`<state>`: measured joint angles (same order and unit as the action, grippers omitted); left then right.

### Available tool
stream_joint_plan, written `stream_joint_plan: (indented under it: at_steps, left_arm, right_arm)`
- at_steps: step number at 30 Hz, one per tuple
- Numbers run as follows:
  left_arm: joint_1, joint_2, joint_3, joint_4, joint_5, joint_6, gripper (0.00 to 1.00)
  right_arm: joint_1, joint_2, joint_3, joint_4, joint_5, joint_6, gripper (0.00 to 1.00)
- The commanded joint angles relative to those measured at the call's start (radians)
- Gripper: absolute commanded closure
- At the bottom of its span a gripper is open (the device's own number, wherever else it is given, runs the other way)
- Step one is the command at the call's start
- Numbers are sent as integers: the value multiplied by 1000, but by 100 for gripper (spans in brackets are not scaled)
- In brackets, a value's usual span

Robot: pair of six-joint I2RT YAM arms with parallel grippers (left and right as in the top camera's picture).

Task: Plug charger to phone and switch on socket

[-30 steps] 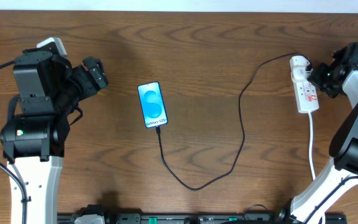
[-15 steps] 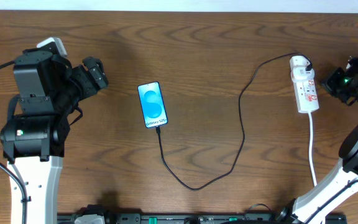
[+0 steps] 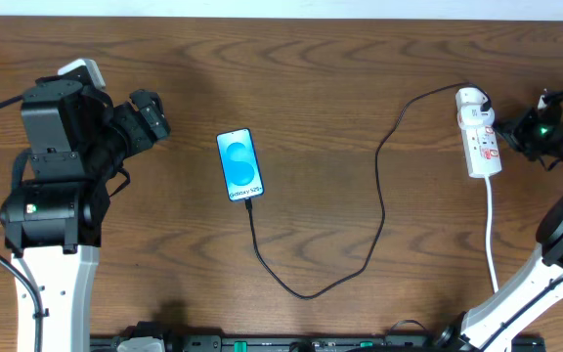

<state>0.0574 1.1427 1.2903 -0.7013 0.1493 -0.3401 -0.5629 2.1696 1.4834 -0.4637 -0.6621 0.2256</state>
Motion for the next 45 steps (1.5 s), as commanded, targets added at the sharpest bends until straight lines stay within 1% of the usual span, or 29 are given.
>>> stream_joint_plan:
  at_steps: [1, 12, 28, 36, 40, 45]
  left_arm:
    - [5, 2, -2, -2, -20, 3, 7]
    - [5, 2, -2, -2, -20, 3, 7]
    - [5, 2, -2, -2, -20, 3, 7]
    - [5, 2, -2, -2, -20, 3, 7]
    - [5, 2, -2, -2, -20, 3, 7]
    - [5, 2, -2, -2, -20, 3, 6]
  right_arm:
    - [-23, 37, -7, 11, -76, -18, 99]
    - [-25, 49, -7, 15, -116, -50, 99]
    - [7, 85, -7, 7, -114, -90, 99]
    - [41, 93, -7, 5, -89, -93, 99]
    - [64, 93, -7, -12, -24, -92, 99]
    - [79, 93, -7, -24, -17, -92, 99]
